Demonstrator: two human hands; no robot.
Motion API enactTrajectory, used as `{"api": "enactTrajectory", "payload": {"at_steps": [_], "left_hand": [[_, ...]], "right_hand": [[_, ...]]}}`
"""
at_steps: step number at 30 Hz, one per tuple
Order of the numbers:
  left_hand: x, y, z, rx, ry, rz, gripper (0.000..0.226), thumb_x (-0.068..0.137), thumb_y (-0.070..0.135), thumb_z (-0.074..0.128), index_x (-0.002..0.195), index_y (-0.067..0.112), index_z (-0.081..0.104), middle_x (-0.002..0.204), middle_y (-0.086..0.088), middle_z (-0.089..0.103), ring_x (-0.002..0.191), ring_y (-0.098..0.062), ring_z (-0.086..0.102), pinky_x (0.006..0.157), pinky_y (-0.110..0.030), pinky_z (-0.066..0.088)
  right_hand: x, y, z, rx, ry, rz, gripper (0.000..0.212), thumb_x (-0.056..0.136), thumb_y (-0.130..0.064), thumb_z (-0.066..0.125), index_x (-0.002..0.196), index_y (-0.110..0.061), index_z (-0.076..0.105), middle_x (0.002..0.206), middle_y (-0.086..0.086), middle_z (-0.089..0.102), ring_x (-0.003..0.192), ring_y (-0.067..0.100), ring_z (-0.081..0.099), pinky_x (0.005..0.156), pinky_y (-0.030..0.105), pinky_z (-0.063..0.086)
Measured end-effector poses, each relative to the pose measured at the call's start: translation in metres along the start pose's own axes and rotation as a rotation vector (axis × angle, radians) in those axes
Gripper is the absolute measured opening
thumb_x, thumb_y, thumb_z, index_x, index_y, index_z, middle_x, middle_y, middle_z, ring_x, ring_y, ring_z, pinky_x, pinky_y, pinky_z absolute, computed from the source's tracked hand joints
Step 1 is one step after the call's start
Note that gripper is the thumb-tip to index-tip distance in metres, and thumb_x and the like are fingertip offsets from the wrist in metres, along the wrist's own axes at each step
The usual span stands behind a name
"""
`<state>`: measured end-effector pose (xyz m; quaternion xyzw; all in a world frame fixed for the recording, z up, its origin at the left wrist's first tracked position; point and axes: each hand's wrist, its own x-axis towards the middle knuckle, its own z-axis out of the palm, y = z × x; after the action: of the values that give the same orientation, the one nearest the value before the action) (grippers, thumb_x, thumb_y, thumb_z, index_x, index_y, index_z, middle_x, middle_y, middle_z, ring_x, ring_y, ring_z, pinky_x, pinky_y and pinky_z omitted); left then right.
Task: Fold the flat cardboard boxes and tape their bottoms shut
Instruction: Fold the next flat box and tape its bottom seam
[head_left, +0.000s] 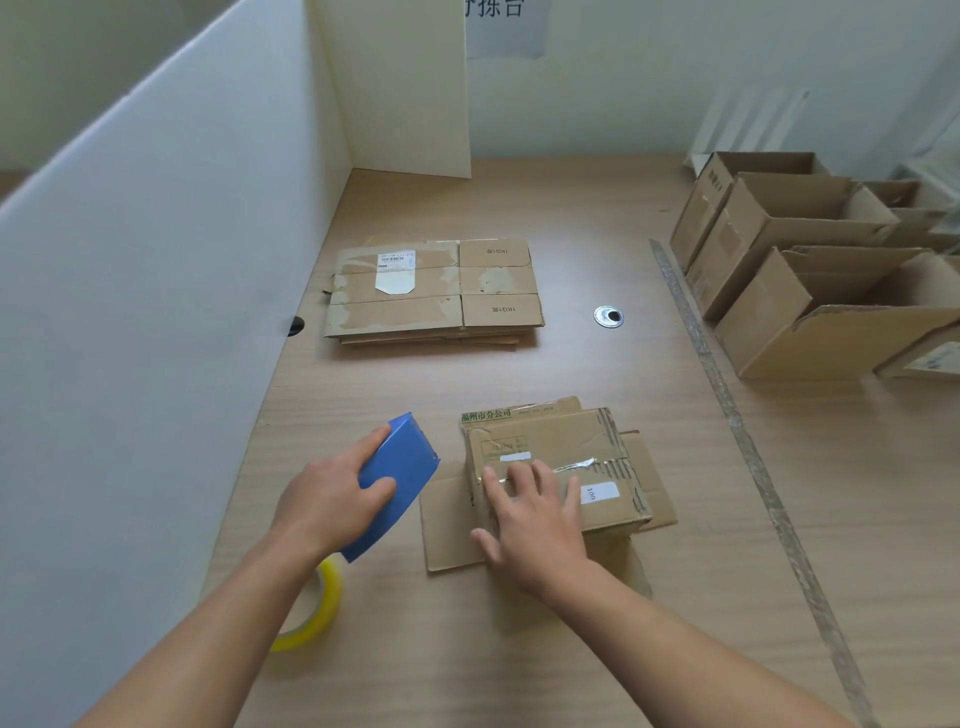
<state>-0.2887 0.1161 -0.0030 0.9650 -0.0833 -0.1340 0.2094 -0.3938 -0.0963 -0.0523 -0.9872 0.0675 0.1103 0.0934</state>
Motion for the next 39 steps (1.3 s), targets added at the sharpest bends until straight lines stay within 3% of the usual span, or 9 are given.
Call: {"api": "enactTrajectory", "payload": {"at_steps": [5,8,11,15,19,25,32,36,39], "left_hand": [[-0.002,0.000,0.001,0.001,-0.022,0.064,0.064,0.087,0.040,0.057,0.146,0.054,0.034,0.103,0.010,0.065,0.086,-0.015,0.058,0.074,-0.035,0.053],[-0.003,-0.001,0.004,-0.014,-0.024,0.103,0.064,0.088,0.038,0.058,0.146,0.053,0.036,0.106,0.009,0.067,0.086,-0.016,0.060,0.077,-0.036,0.053],[-0.003,-0.002,0.005,-0.024,-0.028,0.140,0.063,0.088,0.038,0.060,0.144,0.055,0.036,0.104,0.009,0.069,0.084,-0.016,0.060,0.077,-0.035,0.053],[-0.001,-0.004,0.003,-0.050,-0.021,0.160,0.063,0.088,0.038,0.060,0.144,0.056,0.036,0.104,0.009,0.070,0.085,-0.016,0.062,0.078,-0.037,0.053],[-0.001,-0.006,0.000,-0.096,0.014,0.156,0.063,0.088,0.037,0.062,0.143,0.057,0.037,0.102,0.009,0.069,0.085,-0.016,0.061,0.077,-0.037,0.053],[-0.007,-0.005,0.000,-0.135,0.025,0.262,0.063,0.082,0.047,0.057,0.142,0.057,0.037,0.096,0.013,0.070,0.078,-0.015,0.062,0.074,-0.036,0.052],[-0.017,-0.003,-0.002,-0.016,0.110,0.607,0.063,0.082,0.054,0.046,0.143,0.055,0.033,0.078,0.015,0.061,0.062,-0.013,0.052,0.052,-0.032,0.048],[-0.016,0.002,-0.004,0.065,0.194,0.830,0.059,0.086,0.040,0.055,0.144,0.039,0.043,0.085,0.017,0.061,0.070,-0.008,0.055,0.047,-0.021,0.042],[-0.015,0.004,-0.005,0.085,0.223,0.945,0.057,0.089,0.037,0.057,0.145,0.035,0.045,0.080,0.015,0.055,0.068,-0.009,0.050,0.048,-0.024,0.039]], "right_hand": [[-0.008,0.022,0.003,-0.012,0.006,-0.088,0.069,0.093,-0.019,0.047,0.153,-0.034,0.017,0.158,0.000,0.010,0.150,0.026,-0.004,0.116,0.063,0.001],[-0.013,0.035,0.004,0.025,0.030,-0.067,0.065,0.092,-0.028,0.052,0.148,-0.045,0.021,0.162,-0.005,0.009,0.152,0.024,-0.005,0.117,0.059,-0.002],[-0.012,0.038,0.004,0.047,0.077,-0.010,0.062,0.090,-0.051,0.059,0.145,-0.047,0.029,0.152,-0.009,0.028,0.150,0.021,0.011,0.118,0.058,0.004],[-0.008,0.037,0.005,-0.006,0.199,-0.042,0.063,0.076,-0.036,0.083,0.134,-0.038,0.059,0.129,-0.001,0.059,0.133,0.029,0.049,0.104,0.067,0.034],[-0.005,0.057,0.008,-0.021,0.113,-0.112,0.064,0.093,-0.018,0.061,0.149,-0.040,0.039,0.155,-0.004,0.038,0.150,0.027,0.023,0.116,0.060,0.012],[-0.008,0.085,0.008,0.010,0.044,-0.199,0.082,0.088,0.003,0.047,0.152,-0.045,0.027,0.163,-0.013,0.017,0.154,0.022,0.001,0.117,0.044,-0.013],[0.004,0.091,-0.019,0.162,-0.075,-0.198,0.043,0.101,-0.039,0.051,0.144,-0.045,0.045,0.158,-0.018,0.030,0.152,0.011,0.009,0.122,0.041,0.000],[0.006,0.078,-0.050,0.464,0.019,-0.178,0.054,0.096,-0.044,0.059,0.147,-0.037,0.042,0.147,-0.008,0.048,0.140,0.012,0.037,0.113,0.024,0.025],[0.004,0.063,-0.066,0.658,0.064,-0.185,0.056,0.097,-0.041,0.060,0.148,-0.042,0.038,0.144,-0.013,0.051,0.132,0.001,0.043,0.109,0.023,0.034]]}}
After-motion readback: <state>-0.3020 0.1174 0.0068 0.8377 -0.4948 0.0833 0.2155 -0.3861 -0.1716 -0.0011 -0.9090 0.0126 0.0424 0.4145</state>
